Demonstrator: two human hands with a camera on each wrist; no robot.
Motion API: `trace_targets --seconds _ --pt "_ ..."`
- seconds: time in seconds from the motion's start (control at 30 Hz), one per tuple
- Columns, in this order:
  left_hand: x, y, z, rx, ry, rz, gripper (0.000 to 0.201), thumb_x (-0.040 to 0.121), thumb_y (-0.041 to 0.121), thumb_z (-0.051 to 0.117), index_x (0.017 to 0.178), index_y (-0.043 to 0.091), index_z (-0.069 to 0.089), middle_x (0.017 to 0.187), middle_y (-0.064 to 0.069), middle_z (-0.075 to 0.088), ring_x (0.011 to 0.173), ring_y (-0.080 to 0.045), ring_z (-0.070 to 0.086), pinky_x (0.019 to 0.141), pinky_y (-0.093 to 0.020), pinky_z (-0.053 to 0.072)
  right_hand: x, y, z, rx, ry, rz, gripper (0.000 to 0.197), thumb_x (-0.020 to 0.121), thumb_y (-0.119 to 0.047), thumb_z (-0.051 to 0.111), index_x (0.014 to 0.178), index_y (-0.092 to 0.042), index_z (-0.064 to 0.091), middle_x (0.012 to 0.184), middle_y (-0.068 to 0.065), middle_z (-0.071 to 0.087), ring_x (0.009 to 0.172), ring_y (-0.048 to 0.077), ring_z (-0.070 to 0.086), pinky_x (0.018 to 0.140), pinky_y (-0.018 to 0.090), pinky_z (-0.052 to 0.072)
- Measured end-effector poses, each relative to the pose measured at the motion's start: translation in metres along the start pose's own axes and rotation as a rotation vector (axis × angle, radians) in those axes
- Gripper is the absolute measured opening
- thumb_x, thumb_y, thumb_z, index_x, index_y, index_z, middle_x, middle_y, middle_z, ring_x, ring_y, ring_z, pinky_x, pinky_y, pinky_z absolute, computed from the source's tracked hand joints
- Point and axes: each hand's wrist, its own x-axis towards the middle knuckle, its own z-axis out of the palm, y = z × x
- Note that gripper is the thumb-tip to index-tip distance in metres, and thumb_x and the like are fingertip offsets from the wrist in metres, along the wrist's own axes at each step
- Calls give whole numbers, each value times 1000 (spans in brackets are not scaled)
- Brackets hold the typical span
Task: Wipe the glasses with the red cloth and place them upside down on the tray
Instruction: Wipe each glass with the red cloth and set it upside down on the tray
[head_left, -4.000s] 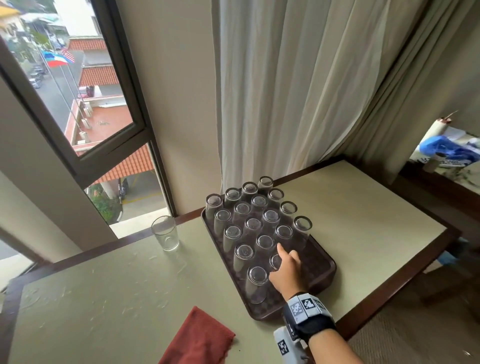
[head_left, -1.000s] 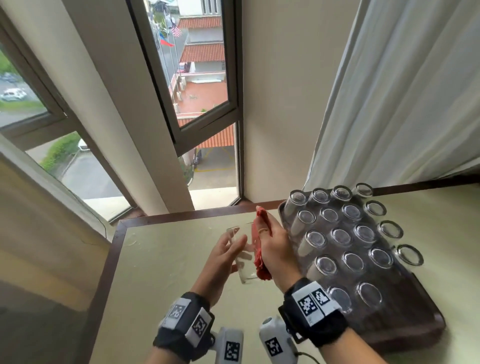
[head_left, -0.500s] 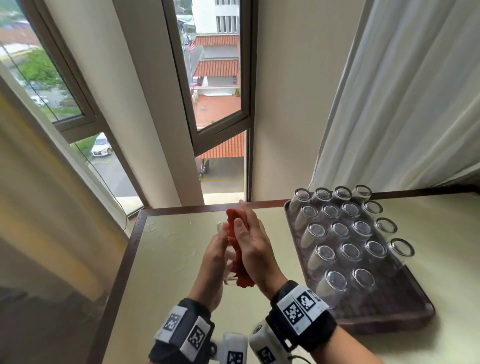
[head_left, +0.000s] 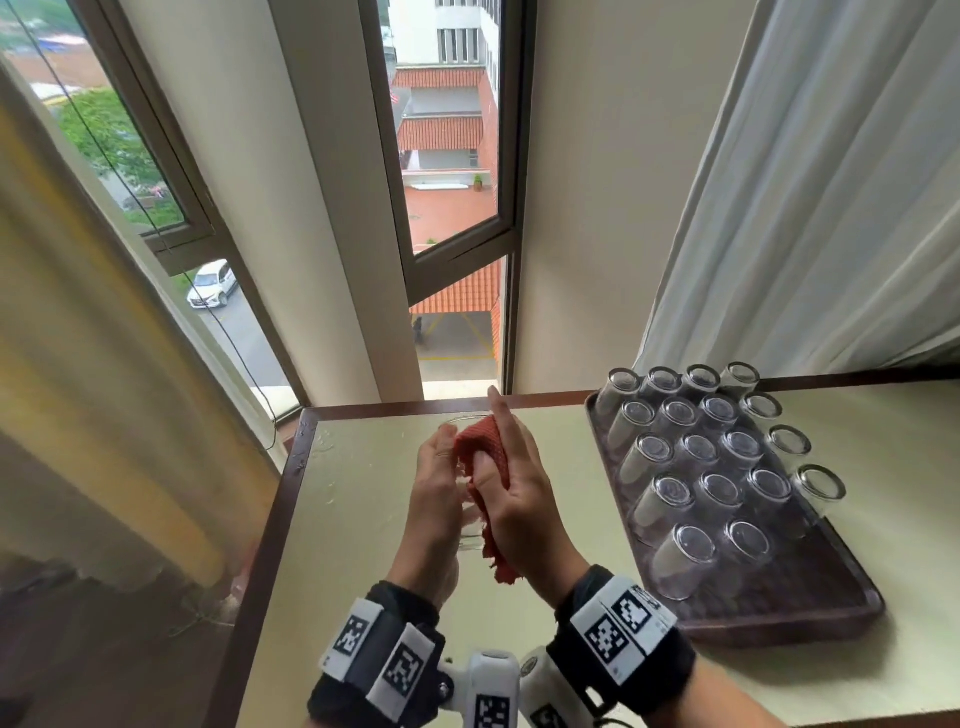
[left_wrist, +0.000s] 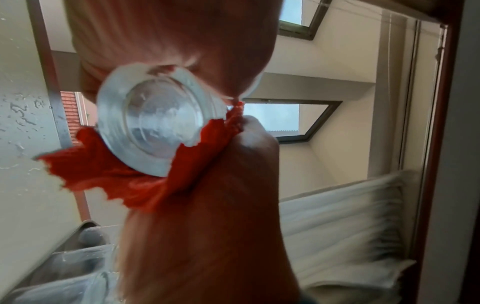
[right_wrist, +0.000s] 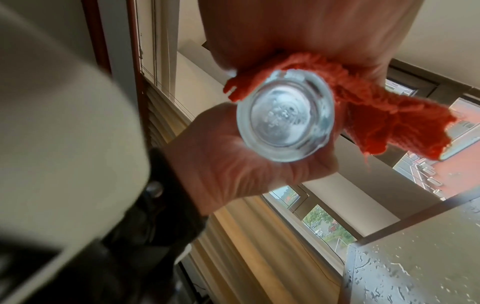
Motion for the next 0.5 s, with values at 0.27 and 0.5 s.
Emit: trace_targets --seconds 0.27,0.5 --pt "-1 -1 -6 30 -69 56 59 85 66 54 124 23 57 121 1 67 102 -2 68 84 -28 55 13 2 4 128 83 92 57 91 -57 43 146 -42 35 130 6 58 116 20 60 98 42 52" --pt "0 2 -18 51 12 125 50 95 54 37 129 19 50 114 -1 66 105 -17 64 79 -27 49 -4 -7 11 74 34 18 53 97 -36 44 147 -40 27 139 1 47 118 4 52 96 11 43"
